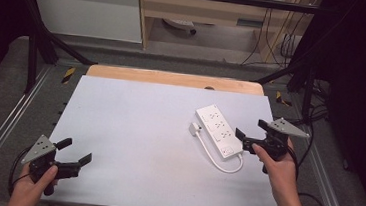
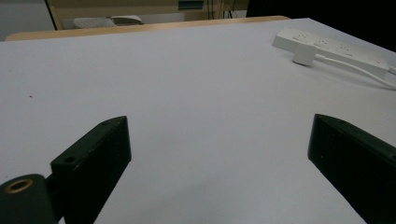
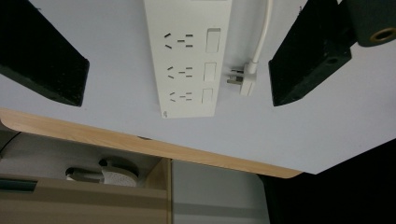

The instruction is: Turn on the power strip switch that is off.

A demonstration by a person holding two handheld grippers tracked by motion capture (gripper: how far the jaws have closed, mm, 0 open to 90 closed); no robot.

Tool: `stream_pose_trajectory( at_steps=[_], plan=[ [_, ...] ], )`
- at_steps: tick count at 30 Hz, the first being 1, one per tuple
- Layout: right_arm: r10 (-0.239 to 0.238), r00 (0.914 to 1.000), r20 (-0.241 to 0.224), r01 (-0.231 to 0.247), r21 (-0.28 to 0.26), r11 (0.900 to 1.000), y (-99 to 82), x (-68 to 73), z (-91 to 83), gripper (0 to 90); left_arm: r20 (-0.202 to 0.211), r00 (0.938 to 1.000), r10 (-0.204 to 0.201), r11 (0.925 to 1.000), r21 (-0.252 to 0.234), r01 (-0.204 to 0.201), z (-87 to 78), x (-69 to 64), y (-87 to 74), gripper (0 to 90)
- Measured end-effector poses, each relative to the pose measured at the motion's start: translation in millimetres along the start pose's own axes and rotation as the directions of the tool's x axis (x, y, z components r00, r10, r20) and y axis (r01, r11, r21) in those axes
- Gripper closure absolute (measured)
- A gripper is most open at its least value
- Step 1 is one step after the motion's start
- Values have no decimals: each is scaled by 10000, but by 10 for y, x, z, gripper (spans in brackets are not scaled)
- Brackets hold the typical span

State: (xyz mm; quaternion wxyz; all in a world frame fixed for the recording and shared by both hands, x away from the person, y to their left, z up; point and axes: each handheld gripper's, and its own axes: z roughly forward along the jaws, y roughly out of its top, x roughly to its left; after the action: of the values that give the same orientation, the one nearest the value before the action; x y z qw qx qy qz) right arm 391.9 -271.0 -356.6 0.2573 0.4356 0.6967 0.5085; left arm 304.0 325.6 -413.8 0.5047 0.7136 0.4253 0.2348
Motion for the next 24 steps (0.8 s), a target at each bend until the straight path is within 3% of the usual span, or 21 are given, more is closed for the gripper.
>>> stream_pose_trajectory(
  at_steps=[6,12,24],
  plan=[
    [-1,10000,95,1,73,10000,16,2,58,106,9,10000,-1,10000,12,1,1,-2,-1,64],
    [-160,9998,-98,164,377,9992,15,24,141,196,24,10000,3,10000,20,-3,2,-3,-2,64],
    [-418,9985,-352,458,1217,9915,-27,113,313,445,40,10000,16,10000,56,-16,5,-9,-4,65]
  ],
)
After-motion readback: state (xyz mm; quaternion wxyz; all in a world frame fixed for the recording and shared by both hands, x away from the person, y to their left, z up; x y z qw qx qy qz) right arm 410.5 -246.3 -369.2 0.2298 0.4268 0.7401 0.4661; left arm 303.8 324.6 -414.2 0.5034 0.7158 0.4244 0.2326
